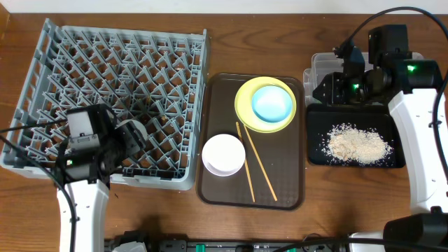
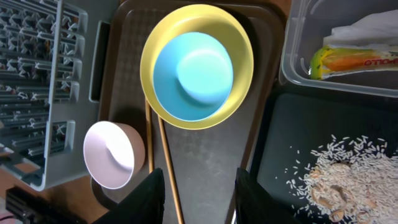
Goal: Sort waste into correct bins and load items into the dishwasher
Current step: 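Place the white cup upside down in the dish rack with the left gripper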
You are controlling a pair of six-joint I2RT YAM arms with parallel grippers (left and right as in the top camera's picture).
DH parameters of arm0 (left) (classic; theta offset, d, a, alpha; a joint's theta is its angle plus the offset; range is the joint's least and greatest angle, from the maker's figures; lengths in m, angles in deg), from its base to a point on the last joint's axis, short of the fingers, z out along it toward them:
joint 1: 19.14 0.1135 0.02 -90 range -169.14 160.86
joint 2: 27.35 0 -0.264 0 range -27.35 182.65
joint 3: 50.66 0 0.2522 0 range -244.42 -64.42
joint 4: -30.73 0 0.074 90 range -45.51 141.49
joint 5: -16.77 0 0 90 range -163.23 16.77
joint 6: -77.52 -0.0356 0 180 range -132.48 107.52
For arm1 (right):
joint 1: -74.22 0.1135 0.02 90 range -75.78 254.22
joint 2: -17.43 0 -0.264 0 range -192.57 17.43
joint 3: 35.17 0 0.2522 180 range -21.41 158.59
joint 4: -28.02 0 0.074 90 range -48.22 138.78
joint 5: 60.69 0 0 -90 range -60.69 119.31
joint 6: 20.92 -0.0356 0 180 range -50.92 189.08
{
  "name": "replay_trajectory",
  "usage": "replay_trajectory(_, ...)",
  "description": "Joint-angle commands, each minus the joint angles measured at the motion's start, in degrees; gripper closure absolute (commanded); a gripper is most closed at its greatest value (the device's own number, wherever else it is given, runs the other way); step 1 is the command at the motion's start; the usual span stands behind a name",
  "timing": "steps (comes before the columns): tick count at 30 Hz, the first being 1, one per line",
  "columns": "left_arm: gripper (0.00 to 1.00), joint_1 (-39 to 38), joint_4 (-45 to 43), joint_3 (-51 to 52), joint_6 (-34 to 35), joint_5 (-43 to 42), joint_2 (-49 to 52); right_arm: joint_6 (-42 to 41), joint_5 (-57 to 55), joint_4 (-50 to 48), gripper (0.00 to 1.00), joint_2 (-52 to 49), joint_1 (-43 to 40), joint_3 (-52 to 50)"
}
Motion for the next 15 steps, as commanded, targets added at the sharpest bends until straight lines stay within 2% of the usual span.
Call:
replay_trajectory(1,0.81,0.28,-0.17,-1.36,-0.79,2.01,2.56,0.90,-0.33,0.13,0.65,0.11,-0.52,0.90)
replay_trajectory(7,0.73,0.28,-1.16,-1.36,-0.79,2.01,8.94,0.90,-0.33,0.70,0.63,0.11,-0.50,0.90)
replay_trajectory(10,0.58,0.28,-2.69,-1.36,-0.79,2.01,11.76,0.92,-0.31,0.70,0.55,0.11,-0.50,0.90)
replay_trajectory(12,0.54,0.28,-3.69,-1.36,-0.81,2.01,12.92,0.90,-0.31,0.68,0.50,0.11,-0.50,0.90)
replay_trajectory(15,0.28,0.28,-5.31,-1.38,-0.81,2.01,13.11,0.90,-0.33,0.68,0.56,0.11,-0.52,0.90)
